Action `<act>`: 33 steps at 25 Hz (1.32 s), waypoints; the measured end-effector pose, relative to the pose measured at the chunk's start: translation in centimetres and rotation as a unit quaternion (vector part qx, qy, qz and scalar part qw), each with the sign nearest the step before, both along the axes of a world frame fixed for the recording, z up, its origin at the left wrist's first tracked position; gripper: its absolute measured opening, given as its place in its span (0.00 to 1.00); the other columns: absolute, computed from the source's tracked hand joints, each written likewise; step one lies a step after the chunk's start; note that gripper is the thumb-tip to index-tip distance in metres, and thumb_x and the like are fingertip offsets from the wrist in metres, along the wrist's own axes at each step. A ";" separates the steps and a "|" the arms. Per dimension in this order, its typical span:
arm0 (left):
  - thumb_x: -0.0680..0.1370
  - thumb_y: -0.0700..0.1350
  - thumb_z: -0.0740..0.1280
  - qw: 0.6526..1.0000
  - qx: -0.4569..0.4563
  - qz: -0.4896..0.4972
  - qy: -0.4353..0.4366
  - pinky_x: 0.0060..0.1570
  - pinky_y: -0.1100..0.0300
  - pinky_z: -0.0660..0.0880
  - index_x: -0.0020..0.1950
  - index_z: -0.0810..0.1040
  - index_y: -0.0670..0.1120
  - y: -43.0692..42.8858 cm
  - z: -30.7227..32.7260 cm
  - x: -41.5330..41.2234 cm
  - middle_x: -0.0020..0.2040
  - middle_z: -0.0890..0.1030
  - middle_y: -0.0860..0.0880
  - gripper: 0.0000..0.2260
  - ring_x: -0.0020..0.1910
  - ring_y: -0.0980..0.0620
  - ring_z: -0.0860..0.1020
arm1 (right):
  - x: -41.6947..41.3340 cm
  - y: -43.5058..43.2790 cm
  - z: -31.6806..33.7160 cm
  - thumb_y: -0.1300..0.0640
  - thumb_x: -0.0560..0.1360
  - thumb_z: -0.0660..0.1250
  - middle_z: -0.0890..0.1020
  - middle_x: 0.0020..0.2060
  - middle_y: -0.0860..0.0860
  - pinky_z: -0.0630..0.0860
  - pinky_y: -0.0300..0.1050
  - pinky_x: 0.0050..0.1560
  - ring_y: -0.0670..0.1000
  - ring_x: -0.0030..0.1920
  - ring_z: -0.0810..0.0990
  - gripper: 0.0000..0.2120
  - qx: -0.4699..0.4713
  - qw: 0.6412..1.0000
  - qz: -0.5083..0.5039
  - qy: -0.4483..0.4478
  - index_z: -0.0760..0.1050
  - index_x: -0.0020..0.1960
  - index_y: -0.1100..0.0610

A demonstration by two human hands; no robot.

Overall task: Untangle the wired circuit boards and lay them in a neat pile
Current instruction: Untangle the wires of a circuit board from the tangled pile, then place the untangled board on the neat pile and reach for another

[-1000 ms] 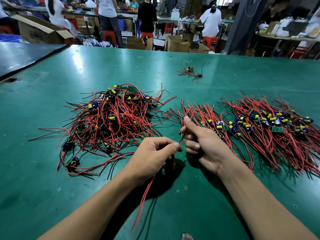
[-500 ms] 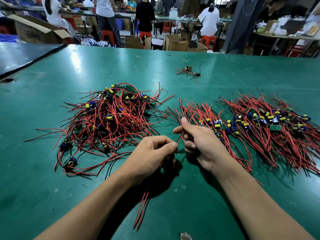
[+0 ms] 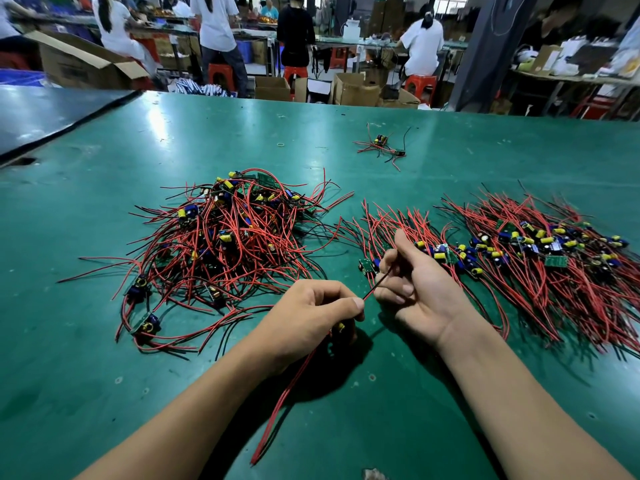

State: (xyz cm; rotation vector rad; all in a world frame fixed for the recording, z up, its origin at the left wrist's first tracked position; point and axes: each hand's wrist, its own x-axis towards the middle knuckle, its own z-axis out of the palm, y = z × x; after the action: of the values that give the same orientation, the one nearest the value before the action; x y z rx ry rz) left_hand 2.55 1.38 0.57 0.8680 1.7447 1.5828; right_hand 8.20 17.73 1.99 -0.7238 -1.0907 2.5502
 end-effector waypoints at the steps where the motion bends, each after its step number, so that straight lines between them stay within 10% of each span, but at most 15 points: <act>1: 0.79 0.41 0.67 1.000 0.002 0.007 -0.004 0.39 0.56 0.69 0.40 0.81 0.40 0.0 -0.1 0.0 0.30 0.80 0.44 0.09 0.33 0.47 0.74 | 0.0 -0.2 -0.3 0.41 0.79 0.63 0.67 0.26 0.48 0.54 0.34 0.18 0.42 0.17 0.59 0.23 0.052 0.999 0.008 -0.006 0.76 0.35 0.59; 9: 0.79 0.39 0.66 0.999 0.037 -0.005 -0.037 0.32 0.62 0.71 0.38 0.80 0.41 -0.1 -0.2 -0.2 0.29 0.80 0.44 0.09 0.28 0.50 0.74 | 0.4 -0.4 -1.8 0.36 0.76 0.66 0.73 0.22 0.45 0.63 0.32 0.26 0.41 0.23 0.69 0.20 0.475 0.874 0.088 -0.054 0.85 0.44 0.52; 27: 0.78 0.43 0.68 0.993 0.030 0.002 -0.114 0.32 0.61 0.74 0.40 0.81 0.42 -0.1 0.3 -0.5 0.32 0.81 0.42 0.09 0.28 0.48 0.78 | 0.1 1.6 -1.2 0.32 0.79 0.55 0.72 0.26 0.47 0.58 0.35 0.20 0.45 0.20 0.64 0.34 0.339 0.939 -0.005 -0.064 0.85 0.45 0.60; 33: 0.80 0.54 0.61 0.970 0.077 0.114 -0.202 0.50 0.51 0.81 0.58 0.78 0.42 0.7 0.3 -1.0 0.51 0.85 0.40 0.17 0.49 0.43 0.84 | 0.5 -0.5 -1.5 0.40 0.75 0.71 0.77 0.32 0.46 0.69 0.40 0.32 0.44 0.29 0.72 0.15 0.536 0.843 0.011 -0.035 0.80 0.49 0.52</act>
State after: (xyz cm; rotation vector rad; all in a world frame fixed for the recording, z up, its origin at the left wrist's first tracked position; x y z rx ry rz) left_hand 1.53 2.09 0.83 0.3798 1.4806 1.9103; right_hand 8.73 17.25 0.50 -0.4511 -2.1985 1.4710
